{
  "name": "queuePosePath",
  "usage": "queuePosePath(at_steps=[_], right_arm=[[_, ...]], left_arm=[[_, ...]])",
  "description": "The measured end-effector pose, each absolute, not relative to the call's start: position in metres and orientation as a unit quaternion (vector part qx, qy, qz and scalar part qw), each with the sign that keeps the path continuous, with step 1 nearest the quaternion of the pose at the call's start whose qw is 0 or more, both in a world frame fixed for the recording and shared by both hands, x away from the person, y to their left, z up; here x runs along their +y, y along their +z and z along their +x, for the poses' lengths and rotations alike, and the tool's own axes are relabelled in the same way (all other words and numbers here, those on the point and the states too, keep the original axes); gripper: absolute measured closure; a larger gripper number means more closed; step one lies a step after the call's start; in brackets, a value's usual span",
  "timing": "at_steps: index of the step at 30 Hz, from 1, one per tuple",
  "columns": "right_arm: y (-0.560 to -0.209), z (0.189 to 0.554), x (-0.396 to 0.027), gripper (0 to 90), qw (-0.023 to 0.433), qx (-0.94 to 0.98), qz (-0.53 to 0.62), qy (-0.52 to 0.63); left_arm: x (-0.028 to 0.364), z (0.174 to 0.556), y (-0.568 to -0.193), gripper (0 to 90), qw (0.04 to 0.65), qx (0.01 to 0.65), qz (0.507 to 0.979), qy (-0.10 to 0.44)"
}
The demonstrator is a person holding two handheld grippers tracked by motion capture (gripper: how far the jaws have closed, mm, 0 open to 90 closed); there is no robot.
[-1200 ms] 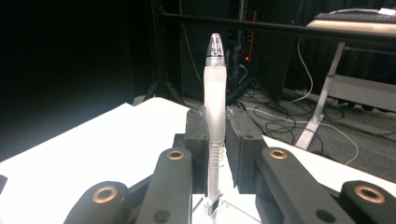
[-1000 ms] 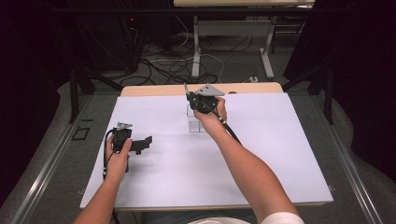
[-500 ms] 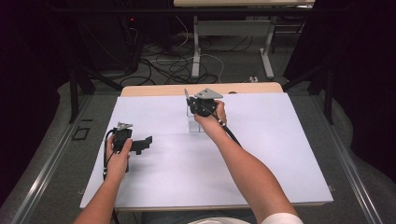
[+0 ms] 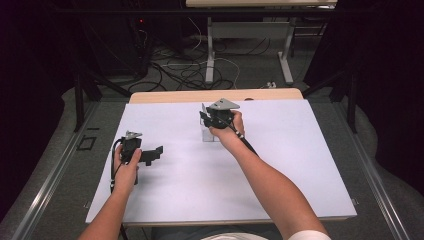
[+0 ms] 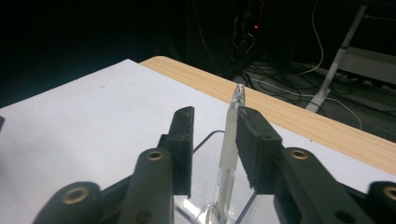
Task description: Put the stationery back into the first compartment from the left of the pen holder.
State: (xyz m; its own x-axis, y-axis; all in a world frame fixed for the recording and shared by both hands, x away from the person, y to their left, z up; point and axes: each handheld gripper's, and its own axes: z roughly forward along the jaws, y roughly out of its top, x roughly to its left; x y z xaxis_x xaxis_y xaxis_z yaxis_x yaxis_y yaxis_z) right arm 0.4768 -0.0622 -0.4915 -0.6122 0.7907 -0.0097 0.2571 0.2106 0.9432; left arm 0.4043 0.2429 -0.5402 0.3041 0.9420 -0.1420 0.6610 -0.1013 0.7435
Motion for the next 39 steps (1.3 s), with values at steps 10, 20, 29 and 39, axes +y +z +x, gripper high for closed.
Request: queuePosePath(at_steps=[10, 20, 29, 39], right_arm=[[-0.493, 0.459, -0.069, 54.3, 0.206, 0.747, 0.337, 0.535], [-0.492, 0.438, -0.079, 40.0, 0.166, 0.762, 0.329, 0.532], [-0.498, 0.417, -0.097, 28.5, 0.156, 0.774, 0.334, 0.515], [-0.512, 0.4, -0.129, 21.1, 0.148, 0.78, 0.397, 0.461]], left_arm=[[0.242, 0.404, -0.54, 0.3, 0.37, 0.559, 0.718, 0.19], [0.242, 0.404, -0.541, 0.3, 0.37, 0.557, 0.718, 0.19], [0.241, 0.404, -0.541, 0.3, 0.369, 0.556, 0.72, 0.19], [0.241, 0.404, -0.541, 0.3, 0.366, 0.557, 0.721, 0.19]])
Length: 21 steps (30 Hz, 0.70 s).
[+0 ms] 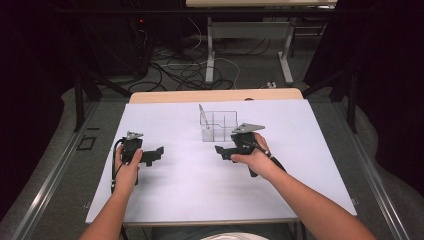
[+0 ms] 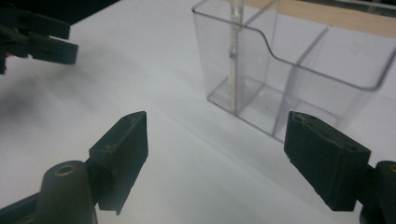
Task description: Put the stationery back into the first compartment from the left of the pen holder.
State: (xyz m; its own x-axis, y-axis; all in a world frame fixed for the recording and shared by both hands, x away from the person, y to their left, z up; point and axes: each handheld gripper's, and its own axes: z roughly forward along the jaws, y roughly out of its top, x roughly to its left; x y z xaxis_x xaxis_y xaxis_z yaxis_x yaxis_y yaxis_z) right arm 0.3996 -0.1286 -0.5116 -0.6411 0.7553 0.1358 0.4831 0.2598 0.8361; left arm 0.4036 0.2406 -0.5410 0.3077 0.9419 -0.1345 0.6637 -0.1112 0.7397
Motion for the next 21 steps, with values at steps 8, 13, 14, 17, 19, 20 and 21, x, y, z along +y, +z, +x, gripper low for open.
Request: queuePosePath(at_steps=[8, 13, 14, 17, 19, 20, 21], right_arm=[[-0.526, 0.395, -0.161, 17.9, 0.159, 0.77, 0.423, 0.45], [-0.529, 0.397, -0.181, 16.5, 0.169, 0.758, 0.447, 0.444], [-0.53, 0.398, -0.185, 16.3, 0.169, 0.757, 0.451, 0.442], [-0.531, 0.399, -0.196, 16.1, 0.175, 0.75, 0.465, 0.436], [-0.532, 0.399, -0.203, 16.1, 0.183, 0.746, 0.473, 0.431], [-0.532, 0.399, -0.206, 16.1, 0.186, 0.741, 0.482, 0.428], [-0.532, 0.399, -0.21, 16.1, 0.189, 0.739, 0.487, 0.425]], left_arm=[[0.24, 0.403, -0.541, 0.3, 0.365, 0.558, 0.721, 0.189], [0.24, 0.403, -0.541, 0.3, 0.365, 0.559, 0.72, 0.188], [0.24, 0.403, -0.541, 0.3, 0.365, 0.559, 0.72, 0.188], [0.24, 0.403, -0.542, 0.3, 0.366, 0.558, 0.72, 0.189], [0.241, 0.403, -0.542, 0.3, 0.367, 0.558, 0.72, 0.189], [0.241, 0.403, -0.542, 0.3, 0.367, 0.558, 0.72, 0.189], [0.241, 0.403, -0.542, 0.3, 0.367, 0.558, 0.72, 0.189]])
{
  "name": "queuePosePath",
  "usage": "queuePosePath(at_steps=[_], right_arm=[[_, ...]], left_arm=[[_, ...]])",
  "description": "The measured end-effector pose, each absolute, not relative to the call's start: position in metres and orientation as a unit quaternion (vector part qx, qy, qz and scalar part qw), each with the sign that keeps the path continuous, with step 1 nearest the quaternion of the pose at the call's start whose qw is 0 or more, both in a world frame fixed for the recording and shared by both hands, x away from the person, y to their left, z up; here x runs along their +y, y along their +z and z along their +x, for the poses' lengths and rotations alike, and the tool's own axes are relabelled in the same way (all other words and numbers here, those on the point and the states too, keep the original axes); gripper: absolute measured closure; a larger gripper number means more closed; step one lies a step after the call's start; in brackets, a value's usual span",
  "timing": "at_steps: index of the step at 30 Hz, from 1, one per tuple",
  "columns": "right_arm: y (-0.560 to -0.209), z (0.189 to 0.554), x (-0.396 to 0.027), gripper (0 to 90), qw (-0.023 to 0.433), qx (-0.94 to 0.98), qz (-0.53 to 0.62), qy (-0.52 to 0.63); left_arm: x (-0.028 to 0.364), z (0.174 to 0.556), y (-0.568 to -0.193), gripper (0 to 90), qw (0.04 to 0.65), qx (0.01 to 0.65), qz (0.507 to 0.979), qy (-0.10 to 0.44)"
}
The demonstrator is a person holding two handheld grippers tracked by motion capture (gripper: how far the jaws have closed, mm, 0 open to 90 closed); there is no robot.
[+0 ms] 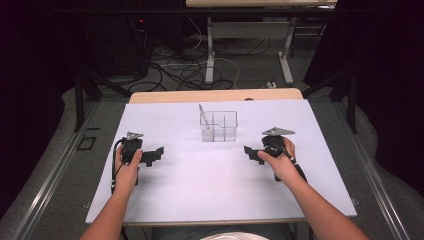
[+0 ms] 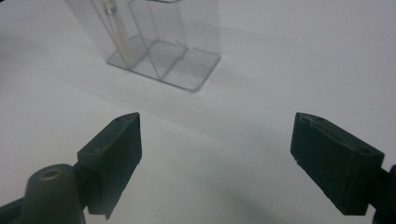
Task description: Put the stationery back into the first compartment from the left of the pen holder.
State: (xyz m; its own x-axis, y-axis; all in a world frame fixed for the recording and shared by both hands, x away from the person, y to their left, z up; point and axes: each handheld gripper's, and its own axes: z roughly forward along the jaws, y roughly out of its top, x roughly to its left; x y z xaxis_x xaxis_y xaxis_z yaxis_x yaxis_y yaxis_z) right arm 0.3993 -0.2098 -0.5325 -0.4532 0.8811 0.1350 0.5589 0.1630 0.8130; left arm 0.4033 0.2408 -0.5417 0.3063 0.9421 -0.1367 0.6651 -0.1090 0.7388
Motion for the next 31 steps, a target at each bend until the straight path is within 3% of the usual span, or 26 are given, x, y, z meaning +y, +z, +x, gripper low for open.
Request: queuePosePath(at_steps=[10, 16, 31], right_arm=[[-0.536, 0.401, -0.245, 16.1, 0.213, 0.71, 0.539, 0.4], [-0.543, 0.4, -0.259, 16.1, 0.189, 0.715, 0.557, 0.378], [-0.549, 0.401, -0.271, 15.8, 0.196, 0.721, 0.559, 0.361]], left_arm=[[0.241, 0.403, -0.542, 0.3, 0.368, 0.556, 0.721, 0.19], [0.242, 0.403, -0.54, 0.3, 0.369, 0.557, 0.719, 0.193], [0.241, 0.403, -0.541, 0.3, 0.368, 0.555, 0.722, 0.189]])
